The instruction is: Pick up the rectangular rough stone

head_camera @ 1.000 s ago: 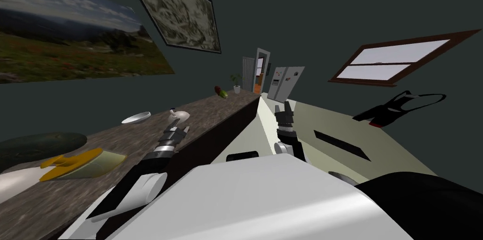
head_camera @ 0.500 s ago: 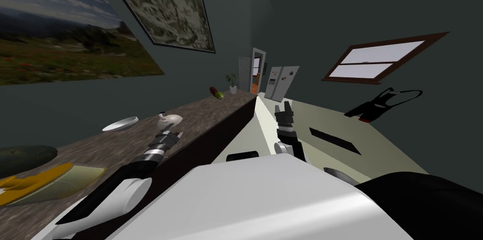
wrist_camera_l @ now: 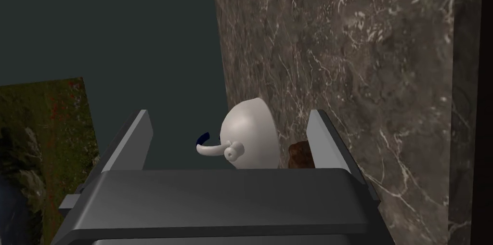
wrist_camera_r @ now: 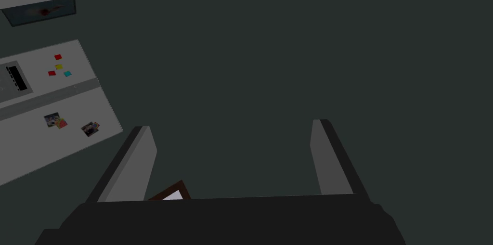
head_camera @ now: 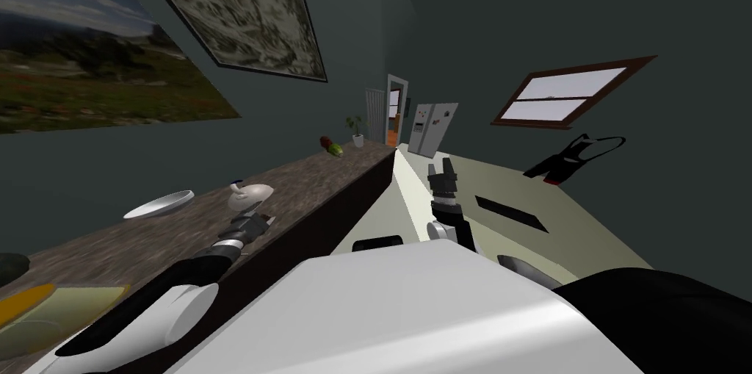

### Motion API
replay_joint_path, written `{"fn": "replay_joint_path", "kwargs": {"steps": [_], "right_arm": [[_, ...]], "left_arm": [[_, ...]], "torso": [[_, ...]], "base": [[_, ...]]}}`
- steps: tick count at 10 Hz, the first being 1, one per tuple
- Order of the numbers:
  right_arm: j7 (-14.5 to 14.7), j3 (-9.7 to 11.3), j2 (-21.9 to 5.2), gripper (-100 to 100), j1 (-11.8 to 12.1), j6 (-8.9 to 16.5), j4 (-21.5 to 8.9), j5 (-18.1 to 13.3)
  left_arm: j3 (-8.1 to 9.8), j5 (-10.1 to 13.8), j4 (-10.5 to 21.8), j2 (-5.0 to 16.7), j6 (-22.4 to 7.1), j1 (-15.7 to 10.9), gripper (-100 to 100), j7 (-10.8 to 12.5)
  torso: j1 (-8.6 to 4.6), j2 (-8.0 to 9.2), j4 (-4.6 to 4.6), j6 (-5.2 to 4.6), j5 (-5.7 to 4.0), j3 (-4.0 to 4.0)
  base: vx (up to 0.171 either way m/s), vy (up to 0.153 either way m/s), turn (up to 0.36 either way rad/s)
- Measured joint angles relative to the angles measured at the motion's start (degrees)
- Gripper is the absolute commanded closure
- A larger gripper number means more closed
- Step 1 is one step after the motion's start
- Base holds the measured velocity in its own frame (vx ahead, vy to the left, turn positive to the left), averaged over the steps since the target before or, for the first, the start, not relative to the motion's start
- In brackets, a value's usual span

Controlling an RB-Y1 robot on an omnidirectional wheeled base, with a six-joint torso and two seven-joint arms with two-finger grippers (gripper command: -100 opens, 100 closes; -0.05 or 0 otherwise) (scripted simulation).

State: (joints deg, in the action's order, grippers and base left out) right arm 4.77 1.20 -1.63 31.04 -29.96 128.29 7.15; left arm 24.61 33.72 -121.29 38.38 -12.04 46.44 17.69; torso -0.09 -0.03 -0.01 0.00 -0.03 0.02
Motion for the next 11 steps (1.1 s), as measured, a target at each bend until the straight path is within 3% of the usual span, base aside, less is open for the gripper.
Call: {"fn": "replay_joint_path", "kwargs": {"steps": [4, 11], "right_arm": [[0.0, 0.0, 0.0, 0, 0.0, 0.0, 0.0, 0.0], [0.0, 0.0, 0.0, 0, 0.0, 0.0, 0.0, 0.0]], "left_arm": [[3.65, 6.2, 4.0, 3.9, -4.5, 3.0, -100, 1.7], [8.17, 13.2, 10.3, 7.2, -13.8, 4.4, -100, 3.3]], "torso": [[0.08, 0.07, 0.01, 0.01, 0.02, -0.04], [0.13, 0.08, 0.02, 0.03, 0.04, -0.05]], "base": [[0.022, -0.009, -0.059], [0.017, 0.003, -0.059]]}}
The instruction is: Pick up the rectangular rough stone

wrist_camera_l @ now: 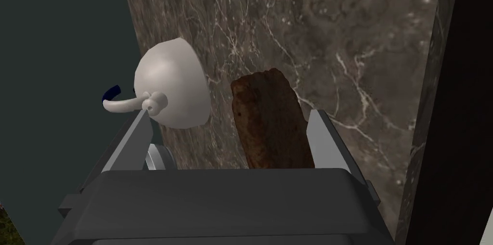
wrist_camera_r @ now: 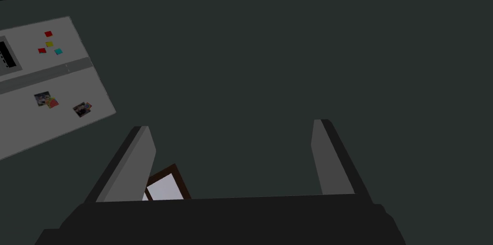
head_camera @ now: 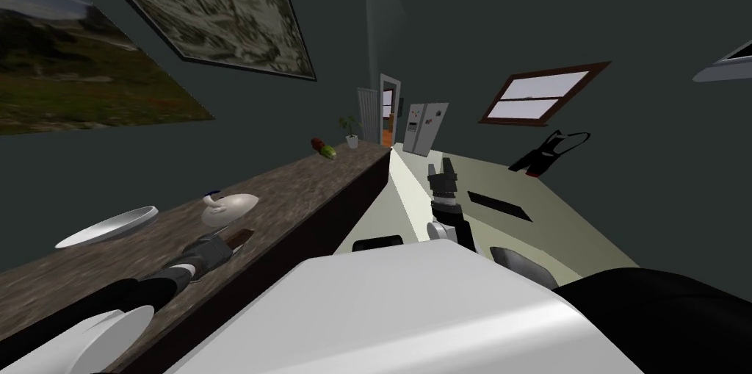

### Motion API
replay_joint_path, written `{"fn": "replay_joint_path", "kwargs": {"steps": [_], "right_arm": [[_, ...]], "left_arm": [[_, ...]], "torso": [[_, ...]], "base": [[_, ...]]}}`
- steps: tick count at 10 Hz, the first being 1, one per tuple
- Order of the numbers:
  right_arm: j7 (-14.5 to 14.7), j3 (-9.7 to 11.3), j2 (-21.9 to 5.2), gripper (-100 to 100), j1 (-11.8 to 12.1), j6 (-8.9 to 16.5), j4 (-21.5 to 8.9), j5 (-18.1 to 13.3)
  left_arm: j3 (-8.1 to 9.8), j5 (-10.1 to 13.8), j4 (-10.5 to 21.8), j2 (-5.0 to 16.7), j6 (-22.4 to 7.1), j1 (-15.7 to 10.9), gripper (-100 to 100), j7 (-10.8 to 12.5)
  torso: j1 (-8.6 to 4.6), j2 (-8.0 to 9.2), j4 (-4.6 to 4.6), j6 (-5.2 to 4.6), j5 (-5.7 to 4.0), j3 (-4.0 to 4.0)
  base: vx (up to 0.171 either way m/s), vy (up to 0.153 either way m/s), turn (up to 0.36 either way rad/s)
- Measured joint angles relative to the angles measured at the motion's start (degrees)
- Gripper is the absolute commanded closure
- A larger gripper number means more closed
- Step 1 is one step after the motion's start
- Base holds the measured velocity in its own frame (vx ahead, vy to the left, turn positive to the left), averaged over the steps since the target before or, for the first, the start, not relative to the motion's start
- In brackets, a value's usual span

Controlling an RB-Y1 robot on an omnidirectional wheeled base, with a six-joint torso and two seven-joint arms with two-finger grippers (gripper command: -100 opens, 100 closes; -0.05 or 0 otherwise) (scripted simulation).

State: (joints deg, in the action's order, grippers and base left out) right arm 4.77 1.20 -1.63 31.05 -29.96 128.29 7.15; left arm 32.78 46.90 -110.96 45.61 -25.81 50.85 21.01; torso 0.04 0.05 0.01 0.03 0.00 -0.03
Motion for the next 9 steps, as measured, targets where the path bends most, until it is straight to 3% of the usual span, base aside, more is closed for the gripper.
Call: {"fn": "replay_joint_path", "kwargs": {"steps": [7, 9], "right_arm": [[0.0, 0.0, 0.0, 0, 0.0, 0.0, 0.0, 0.0], [0.0, 0.0, 0.0, 0, 0.0, 0.0, 0.0, 0.0]], "left_arm": [[4.85, 6.3, 5.8, 2.4, -9.9, 2.1, -100, 2.4], [6.05, 9.9, 9.1, 3.8, -11.7, 3.1, -100, 1.9]], "torso": [[0.06, -0.01, 0.00, 0.01, 0.02, 0.01], [0.06, -0.02, 0.00, -0.01, 0.01, 0.01]], "base": [[0.016, 0.016, -0.055], [0.021, 0.018, -0.063]]}}
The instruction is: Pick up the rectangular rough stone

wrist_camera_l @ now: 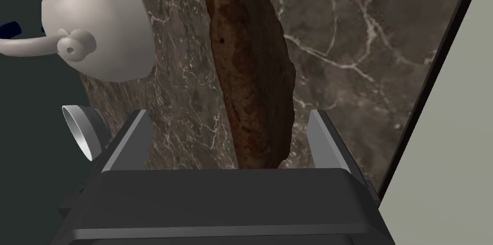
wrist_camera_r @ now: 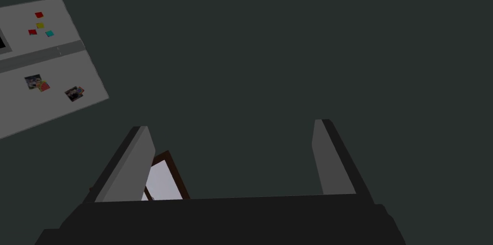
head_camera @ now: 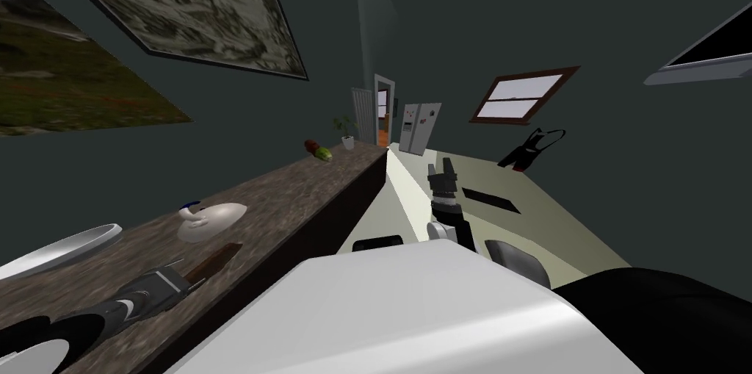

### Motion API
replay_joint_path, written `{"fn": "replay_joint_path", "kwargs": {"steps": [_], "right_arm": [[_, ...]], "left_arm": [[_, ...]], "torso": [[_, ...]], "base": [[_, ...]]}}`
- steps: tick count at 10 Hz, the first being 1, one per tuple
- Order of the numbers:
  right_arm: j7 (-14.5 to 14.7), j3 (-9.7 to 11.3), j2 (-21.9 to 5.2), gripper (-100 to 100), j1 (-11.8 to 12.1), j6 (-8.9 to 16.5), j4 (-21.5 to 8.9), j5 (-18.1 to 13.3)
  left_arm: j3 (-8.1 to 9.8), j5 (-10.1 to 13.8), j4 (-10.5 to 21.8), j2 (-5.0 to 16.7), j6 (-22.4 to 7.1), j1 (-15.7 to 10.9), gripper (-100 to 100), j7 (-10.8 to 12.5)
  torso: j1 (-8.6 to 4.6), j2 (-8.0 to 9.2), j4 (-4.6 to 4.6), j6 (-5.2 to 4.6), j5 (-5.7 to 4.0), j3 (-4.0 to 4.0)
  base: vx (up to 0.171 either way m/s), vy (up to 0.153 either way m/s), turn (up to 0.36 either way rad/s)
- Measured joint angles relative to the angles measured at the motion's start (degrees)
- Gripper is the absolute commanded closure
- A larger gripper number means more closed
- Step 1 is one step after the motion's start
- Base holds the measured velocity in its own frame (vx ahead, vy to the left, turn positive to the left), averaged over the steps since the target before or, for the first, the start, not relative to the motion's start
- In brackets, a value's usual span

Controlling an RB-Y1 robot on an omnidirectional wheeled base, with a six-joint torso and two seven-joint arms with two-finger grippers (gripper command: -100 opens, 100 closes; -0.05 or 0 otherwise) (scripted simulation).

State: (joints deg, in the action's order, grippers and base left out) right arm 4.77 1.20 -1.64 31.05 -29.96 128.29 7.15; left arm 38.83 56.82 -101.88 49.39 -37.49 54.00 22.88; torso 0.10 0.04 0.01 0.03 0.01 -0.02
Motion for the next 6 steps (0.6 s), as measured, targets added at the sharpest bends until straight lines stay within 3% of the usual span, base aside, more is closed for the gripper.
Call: {"fn": "replay_joint_path", "kwargs": {"steps": [6], "right_arm": [[0.0, 0.0, 0.0, 0, 0.0, 0.0, 0.0, 0.0]], "left_arm": [[2.08, 5.4, 5.3, 2.5, -6.8, 1.6, -100, 1.2]], "torso": [[-0.02, -0.01, 0.00, 0.01, 0.00, 0.01]], "base": [[0.022, 0.018, -0.053]]}}
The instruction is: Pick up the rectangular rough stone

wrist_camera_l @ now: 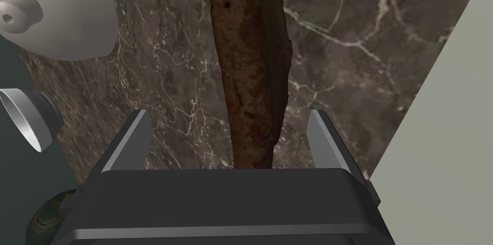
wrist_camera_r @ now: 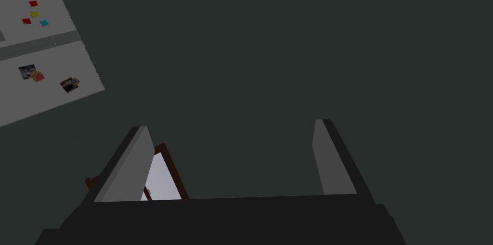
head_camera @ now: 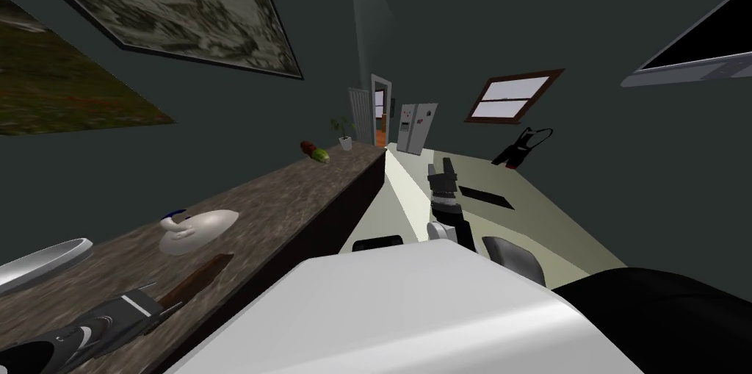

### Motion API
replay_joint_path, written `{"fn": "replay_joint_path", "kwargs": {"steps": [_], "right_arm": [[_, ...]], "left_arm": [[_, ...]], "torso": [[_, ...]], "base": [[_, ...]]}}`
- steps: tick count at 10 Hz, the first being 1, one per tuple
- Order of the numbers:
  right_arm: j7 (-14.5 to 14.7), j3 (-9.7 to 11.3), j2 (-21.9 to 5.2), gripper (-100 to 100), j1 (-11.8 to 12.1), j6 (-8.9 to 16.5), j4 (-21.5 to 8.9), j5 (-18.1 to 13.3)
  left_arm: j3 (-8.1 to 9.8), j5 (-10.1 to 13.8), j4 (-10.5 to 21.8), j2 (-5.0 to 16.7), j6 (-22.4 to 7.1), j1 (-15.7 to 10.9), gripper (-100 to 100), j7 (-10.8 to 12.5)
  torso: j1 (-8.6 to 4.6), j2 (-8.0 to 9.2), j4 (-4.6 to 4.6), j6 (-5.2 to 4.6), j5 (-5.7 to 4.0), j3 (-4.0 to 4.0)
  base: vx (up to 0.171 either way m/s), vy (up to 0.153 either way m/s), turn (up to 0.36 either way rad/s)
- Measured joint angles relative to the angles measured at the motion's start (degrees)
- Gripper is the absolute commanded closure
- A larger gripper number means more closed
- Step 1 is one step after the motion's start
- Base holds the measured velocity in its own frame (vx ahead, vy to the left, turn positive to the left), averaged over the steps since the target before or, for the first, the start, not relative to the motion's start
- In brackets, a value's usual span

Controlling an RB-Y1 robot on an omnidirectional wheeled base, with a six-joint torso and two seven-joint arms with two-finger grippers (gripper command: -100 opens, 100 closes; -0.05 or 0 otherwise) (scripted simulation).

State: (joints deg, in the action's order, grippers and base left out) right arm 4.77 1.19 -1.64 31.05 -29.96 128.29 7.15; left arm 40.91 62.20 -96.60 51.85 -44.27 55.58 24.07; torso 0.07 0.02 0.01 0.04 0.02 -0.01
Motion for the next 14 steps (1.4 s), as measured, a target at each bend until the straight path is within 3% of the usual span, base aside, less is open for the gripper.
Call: {"fn": "replay_joint_path", "kwargs": {"steps": [1, 2, 3, 12, 13, 14], "right_arm": [[0.0, 0.0, 0.0, 0, 0.0, 0.0, 0.0, 0.0], [0.0, 0.0, 0.0, 0, 0.0, 0.0, 0.0, 0.0], [0.0, 0.0, 0.0, 0, 0.0, 0.0, 0.0, 0.0], [0.0, 0.0, 0.0, 0, 0.0, 0.0, 0.0, 0.0], [0.0, 0.0, 0.0, 0, 0.0, 0.0, 0.0, 0.0], [0.0, 0.0, 0.0, 0, 0.0, 0.0, 0.0, 0.0]], "left_arm": [[-0.22, 0.7, 0.7, 0.1, -1.0, 0.3, -100, 0.1], [-0.27, 0.7, 0.7, 0.0, -1.2, 0.4, 0, 0.2], [-0.26, 0.7, 0.7, 0.1, -1.1, 0.4, -100, 0.2], [-1.46, -3.9, 13.4, 0.8, -2.4, -7.5, -100, 4.0], [-1.46, -3.9, 13.5, 0.8, -2.4, -7.6, 100, 4.2], [-1.49, -3.9, 13.5, 0.7, -2.5, -7.6, 100, 4.2]], "torso": [[-0.02, 0.00, 0.00, 0.00, 0.00, 0.00], [-0.05, 0.04, 0.01, 0.00, -0.01, -0.02], [-0.07, 0.07, 0.02, 0.00, -0.01, -0.04], [-0.08, 0.52, 0.12, 0.02, -0.02, -0.30], [-0.04, 0.36, 0.10, 0.06, -0.02, -0.22], [-0.01, 0.21, 0.06, 0.04, -0.03, -0.13]], "base": [[0.010, 0.005, -0.005], [0.000, 0.000, 0.000], [-0.080, -0.001, -0.256], [-0.114, -0.018, -0.196], [-0.009, -0.002, 0.007], [0.000, 0.000, 0.000]]}}
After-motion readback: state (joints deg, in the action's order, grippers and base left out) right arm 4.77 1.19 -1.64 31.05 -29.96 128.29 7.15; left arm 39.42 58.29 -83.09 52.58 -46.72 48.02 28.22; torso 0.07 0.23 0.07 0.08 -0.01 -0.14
